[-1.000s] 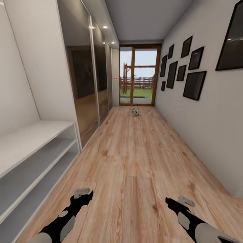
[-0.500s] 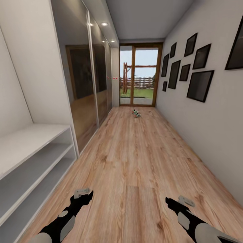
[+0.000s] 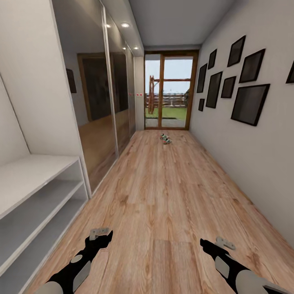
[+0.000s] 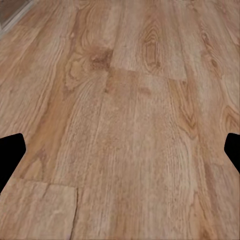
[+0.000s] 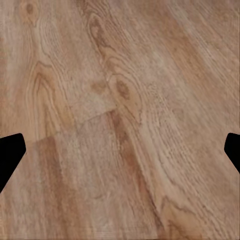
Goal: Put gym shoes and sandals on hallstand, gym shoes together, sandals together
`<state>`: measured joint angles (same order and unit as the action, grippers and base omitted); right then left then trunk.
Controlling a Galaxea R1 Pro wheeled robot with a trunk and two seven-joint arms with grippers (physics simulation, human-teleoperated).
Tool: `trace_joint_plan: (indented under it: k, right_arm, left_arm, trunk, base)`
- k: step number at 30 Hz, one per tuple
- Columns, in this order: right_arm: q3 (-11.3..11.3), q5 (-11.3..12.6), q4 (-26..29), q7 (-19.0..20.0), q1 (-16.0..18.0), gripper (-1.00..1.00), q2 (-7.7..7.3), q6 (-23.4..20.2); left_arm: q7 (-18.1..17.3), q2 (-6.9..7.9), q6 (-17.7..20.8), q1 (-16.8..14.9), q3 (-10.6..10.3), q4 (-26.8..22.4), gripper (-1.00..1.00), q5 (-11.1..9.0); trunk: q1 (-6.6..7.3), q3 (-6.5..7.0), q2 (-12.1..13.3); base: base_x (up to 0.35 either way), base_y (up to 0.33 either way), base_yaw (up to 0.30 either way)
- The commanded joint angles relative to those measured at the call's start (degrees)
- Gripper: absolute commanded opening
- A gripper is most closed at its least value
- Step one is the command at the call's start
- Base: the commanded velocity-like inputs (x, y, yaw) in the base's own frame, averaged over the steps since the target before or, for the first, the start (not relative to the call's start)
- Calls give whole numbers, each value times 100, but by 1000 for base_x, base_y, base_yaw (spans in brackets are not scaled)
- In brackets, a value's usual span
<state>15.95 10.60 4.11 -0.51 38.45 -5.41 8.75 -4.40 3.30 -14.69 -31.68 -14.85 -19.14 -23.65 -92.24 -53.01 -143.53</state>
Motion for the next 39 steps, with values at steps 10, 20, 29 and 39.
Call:
trace_joint_plan:
  k: [10, 20, 29, 39]
  right_arm:
    - [-13, 56, -6, -1, 4, 100, -1, 22]
    - [-13, 56, -6, -1, 4, 100, 0, 22]
    - [-13, 56, -6, -1, 4, 100, 1, 22]
    - [-13, 56, -6, -1, 4, 100, 0, 23]
  left_arm:
    - [-17, 4, -23, -5, -35, 6, 100, -60]
    - [-17, 4, -25, -5, -35, 6, 100, -60]
    - [-17, 4, -23, -5, -35, 6, 100, -60]
    - [-17, 4, -23, -5, -35, 6, 100, -60]
  trunk:
    - [-2, -6, -2]
    - [-2, -6, -2]
    - [-2, -6, -2]
    - [-2, -6, -2]
  base:
    - [347, 0, 0]
    - [347, 0, 0]
    - [347, 0, 0]
    - [347, 0, 0]
